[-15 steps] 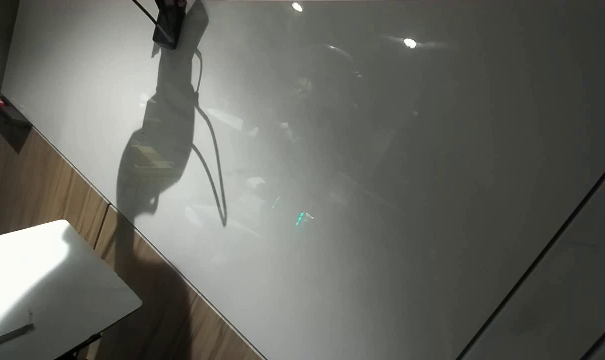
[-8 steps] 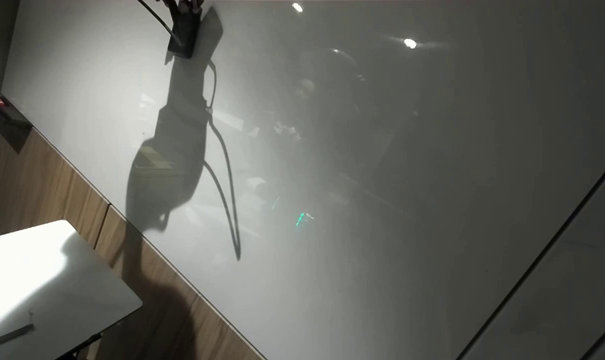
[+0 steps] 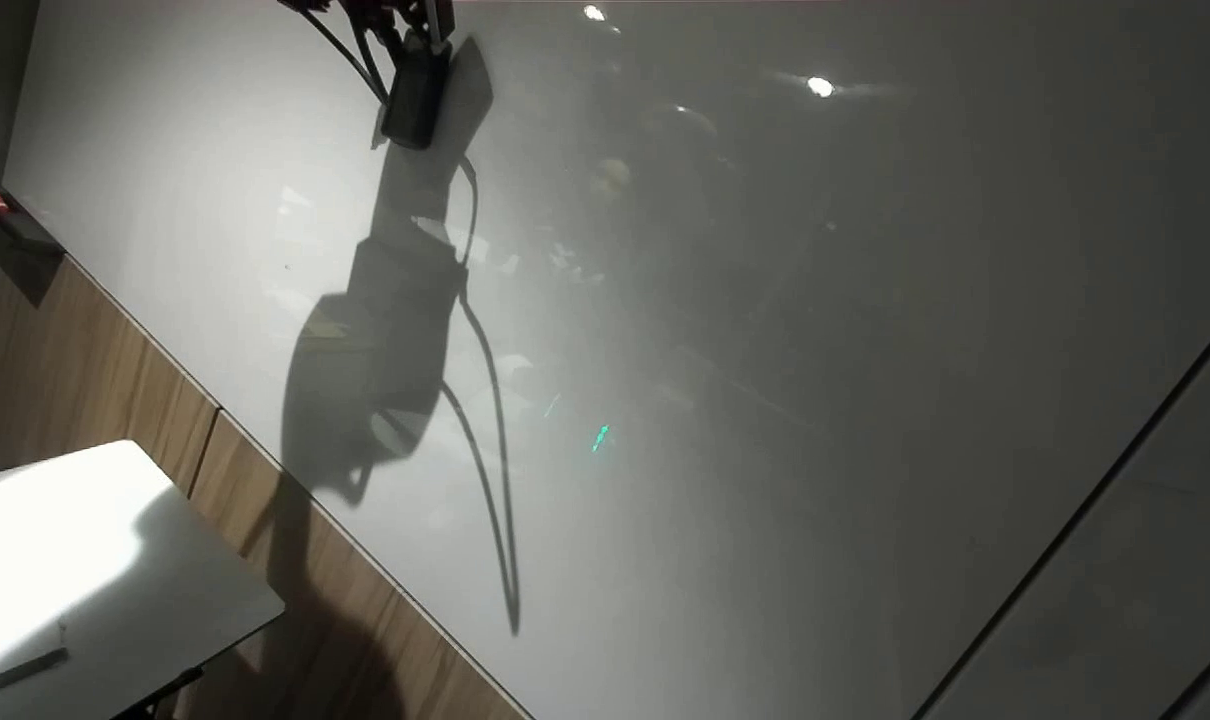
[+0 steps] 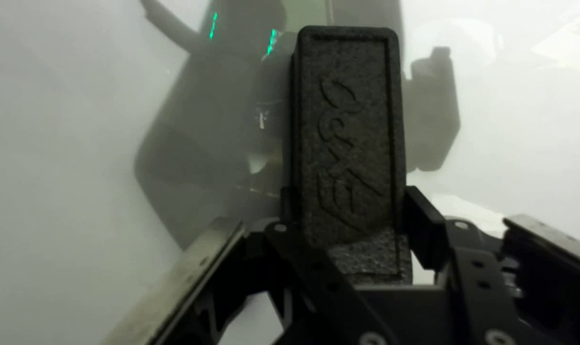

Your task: Use the duster to erase the writings on the whiteboard

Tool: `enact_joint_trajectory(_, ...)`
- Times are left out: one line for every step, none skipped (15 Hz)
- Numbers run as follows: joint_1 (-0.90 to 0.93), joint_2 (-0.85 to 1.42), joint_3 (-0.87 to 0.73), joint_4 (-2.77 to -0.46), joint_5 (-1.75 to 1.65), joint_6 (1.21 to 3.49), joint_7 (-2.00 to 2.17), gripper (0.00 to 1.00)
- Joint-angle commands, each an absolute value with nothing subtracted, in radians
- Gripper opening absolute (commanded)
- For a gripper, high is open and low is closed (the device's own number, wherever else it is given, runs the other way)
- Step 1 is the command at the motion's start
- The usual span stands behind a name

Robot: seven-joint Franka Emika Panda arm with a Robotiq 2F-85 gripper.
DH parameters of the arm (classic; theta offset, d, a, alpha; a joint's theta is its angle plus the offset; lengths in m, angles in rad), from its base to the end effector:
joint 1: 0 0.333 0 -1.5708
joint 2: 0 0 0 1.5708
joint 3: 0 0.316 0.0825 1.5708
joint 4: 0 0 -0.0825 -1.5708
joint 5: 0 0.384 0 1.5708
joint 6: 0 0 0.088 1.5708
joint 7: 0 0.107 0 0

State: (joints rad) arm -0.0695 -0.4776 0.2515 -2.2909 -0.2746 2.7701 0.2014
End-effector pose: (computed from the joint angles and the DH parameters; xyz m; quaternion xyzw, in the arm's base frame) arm 0.4496 0.1177 0.6388 0.8775 0.0963 0.4644 0.0715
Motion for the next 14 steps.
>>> enact_joint_trajectory(-0.091, -0.401, 0.175, -2.347, -0.280, 2.804, 0.129, 0.30)
enact_joint_trajectory(-0.084, -0.425, 0.169, -2.400, -0.274, 2.791, 0.129, 0.30)
enact_joint_trajectory(-0.067, -0.449, 0.150, -2.460, -0.257, 2.761, 0.113, 0.30)
enact_joint_trajectory(-0.070, -0.455, 0.142, -2.505, -0.257, 2.749, 0.111, 0.30)
enact_joint_trajectory(-0.063, -0.461, 0.124, -2.552, -0.248, 2.731, 0.099, 0.30)
enact_joint_trajectory(-0.057, -0.466, 0.114, -2.594, -0.244, 2.721, 0.093, 0.30)
enact_joint_trajectory(-0.052, -0.479, 0.113, -2.635, -0.240, 2.695, 0.093, 0.30)
enact_joint_trajectory(-0.039, -0.492, 0.109, -2.668, -0.227, 2.665, 0.087, 0.30)
enact_joint_trajectory(-0.029, -0.510, 0.112, -2.705, -0.221, 2.649, 0.090, 0.30)
enact_joint_trajectory(-0.019, -0.518, 0.112, -2.737, -0.213, 2.644, 0.088, 0.30)
enact_joint_trajectory(-0.012, -0.517, 0.108, -2.771, -0.206, 2.650, 0.083, 0.30)
enact_joint_trajectory(-0.001, -0.526, 0.103, -2.811, -0.199, 2.661, 0.075, 0.30)
enact_joint_trajectory(-0.002, -0.458, 0.114, -2.744, -0.199, 2.642, 0.076, 0.30)
enact_joint_trajectory(0.001, -0.449, 0.114, -2.769, -0.202, 2.663, 0.071, 0.30)
